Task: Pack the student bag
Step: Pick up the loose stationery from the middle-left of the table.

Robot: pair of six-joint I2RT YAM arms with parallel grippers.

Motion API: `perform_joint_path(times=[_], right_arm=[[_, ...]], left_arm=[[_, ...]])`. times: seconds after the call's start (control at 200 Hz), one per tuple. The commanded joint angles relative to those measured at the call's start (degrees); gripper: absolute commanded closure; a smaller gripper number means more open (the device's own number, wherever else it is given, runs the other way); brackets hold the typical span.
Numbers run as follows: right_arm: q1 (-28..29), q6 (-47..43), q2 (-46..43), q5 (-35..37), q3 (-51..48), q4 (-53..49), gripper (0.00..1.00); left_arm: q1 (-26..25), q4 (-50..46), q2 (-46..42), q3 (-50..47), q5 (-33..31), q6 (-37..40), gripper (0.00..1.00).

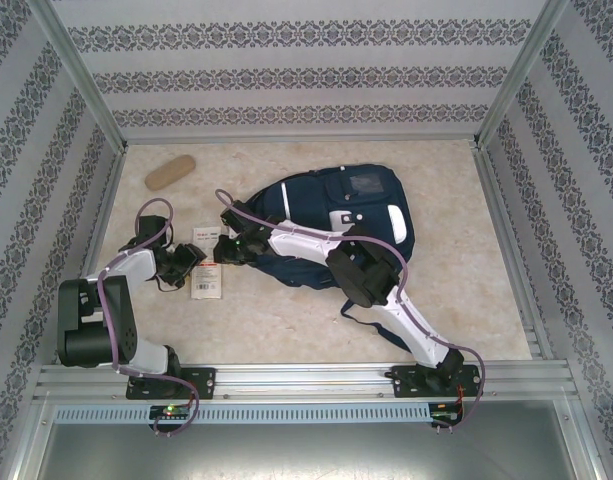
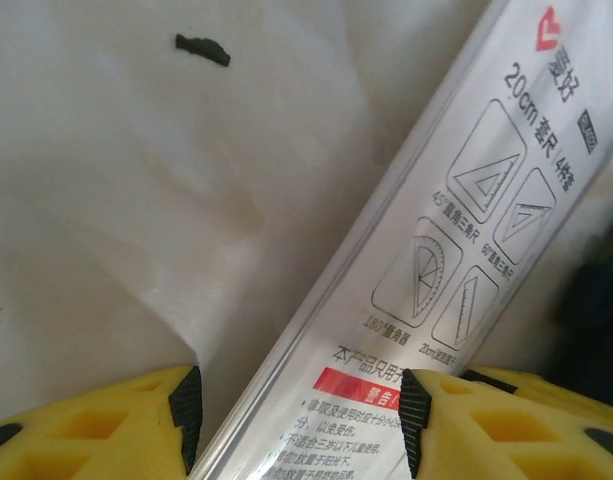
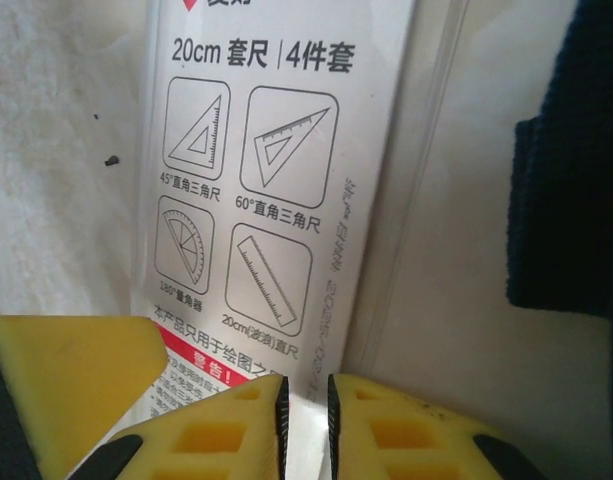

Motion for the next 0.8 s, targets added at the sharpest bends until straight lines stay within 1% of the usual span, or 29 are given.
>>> perform_joint_path(times=[0.0,0.135,0.175,0.235,0.365,0.405,0.45,0.505,0.629,0.799], right_arm=[[1.6,-0.3,2.8,-3.7,0.3,-2.3,0.79],[1.5,-0.7,2.5,-3.9,0.0,-2.5,0.79],[1.4,-0.8,2.2,-3.9,-0.2,-2.5,0.79],[1.3,-1.1,1.6,-3.9,-0.5,-2.3,0.78],[0.9,-2.5,-1.7,-3.2,-2.3,-1.8,0.76],[0.7,-3.3,-3.3,-2.6,-2.9,-2.2,0.76],[0.5,-4.3,-5.1,-1.9,-3.5,-2.7,0.75],[0.2,-5.7,-7.7,-0.6,-4.4,-3.4,0.74],[-0.6,-10.7,-13.7,3.9,-5.2,-7.5,0.71],[-2.0,-19.3,-19.2,14.0,-4.5,-16.1,0.63]], left_arm=[[-2.6,9.3,1.9,-1.8,17.5,-1.8,0.45],[-3.8,10.9,0.0,-2.0,19.6,-2.5,0.52],[-4.0,10.3,-0.8,-1.8,18.9,-2.3,0.57],[-4.1,8.0,-1.4,-1.3,16.7,-1.5,0.67],[-4.1,4.6,-2.0,-0.6,13.7,-0.4,0.81],[-4.1,3.7,-2.3,-0.3,13.0,-0.3,0.88],[-4.1,2.8,-2.8,0.0,12.2,-0.1,0.9],[-4.1,1.9,-3.6,0.2,11.3,0.1,0.96],[-4.1,-0.1,-5.4,1.0,10.1,0.7,0.98],[-4.1,-0.9,-7.3,1.5,10.3,0.3,0.98]])
